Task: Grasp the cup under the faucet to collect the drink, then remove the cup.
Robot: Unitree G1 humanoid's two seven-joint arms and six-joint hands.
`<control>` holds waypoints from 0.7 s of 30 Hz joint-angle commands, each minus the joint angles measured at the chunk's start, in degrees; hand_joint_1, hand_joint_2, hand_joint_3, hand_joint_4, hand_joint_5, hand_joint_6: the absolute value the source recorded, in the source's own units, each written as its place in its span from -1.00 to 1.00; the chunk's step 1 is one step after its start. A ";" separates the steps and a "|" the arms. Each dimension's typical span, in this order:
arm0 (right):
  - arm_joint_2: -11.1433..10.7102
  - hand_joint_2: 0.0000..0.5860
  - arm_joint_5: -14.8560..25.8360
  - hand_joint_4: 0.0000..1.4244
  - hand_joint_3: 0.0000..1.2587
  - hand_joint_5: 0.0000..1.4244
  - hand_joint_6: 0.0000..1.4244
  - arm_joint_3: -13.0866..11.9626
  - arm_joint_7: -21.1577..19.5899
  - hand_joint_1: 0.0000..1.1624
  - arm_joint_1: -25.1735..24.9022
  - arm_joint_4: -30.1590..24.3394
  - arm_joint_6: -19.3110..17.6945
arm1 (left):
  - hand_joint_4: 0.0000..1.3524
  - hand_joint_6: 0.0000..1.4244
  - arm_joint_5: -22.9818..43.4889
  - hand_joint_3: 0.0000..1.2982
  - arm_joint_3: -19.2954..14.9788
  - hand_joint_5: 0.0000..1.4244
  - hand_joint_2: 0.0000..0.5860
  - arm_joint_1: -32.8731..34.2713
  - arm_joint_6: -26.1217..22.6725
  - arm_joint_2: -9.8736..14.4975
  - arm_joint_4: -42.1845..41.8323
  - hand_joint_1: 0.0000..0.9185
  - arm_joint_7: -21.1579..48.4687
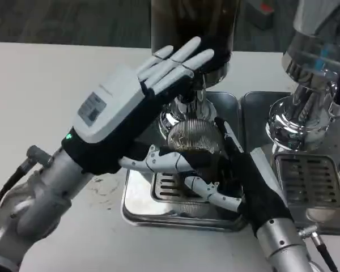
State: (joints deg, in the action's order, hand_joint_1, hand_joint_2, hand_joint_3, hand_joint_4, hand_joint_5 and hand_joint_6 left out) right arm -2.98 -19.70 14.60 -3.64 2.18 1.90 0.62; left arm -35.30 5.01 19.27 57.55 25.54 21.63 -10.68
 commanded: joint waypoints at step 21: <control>0.02 -0.36 2.17 -1.00 -1.00 -1.00 -1.00 -0.63 1.34 0.26 -1.16 0.69 -0.74 | -0.99 -0.96 -3.03 -0.80 -10.59 -0.77 -0.51 -19.73 -15.87 4.19 -2.56 -1.00 -14.23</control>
State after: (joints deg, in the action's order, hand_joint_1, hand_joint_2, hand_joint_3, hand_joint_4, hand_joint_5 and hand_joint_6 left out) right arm -3.14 -18.12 14.32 -2.31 1.59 2.29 0.56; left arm -38.34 -6.09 1.27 42.72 28.68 17.71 -24.58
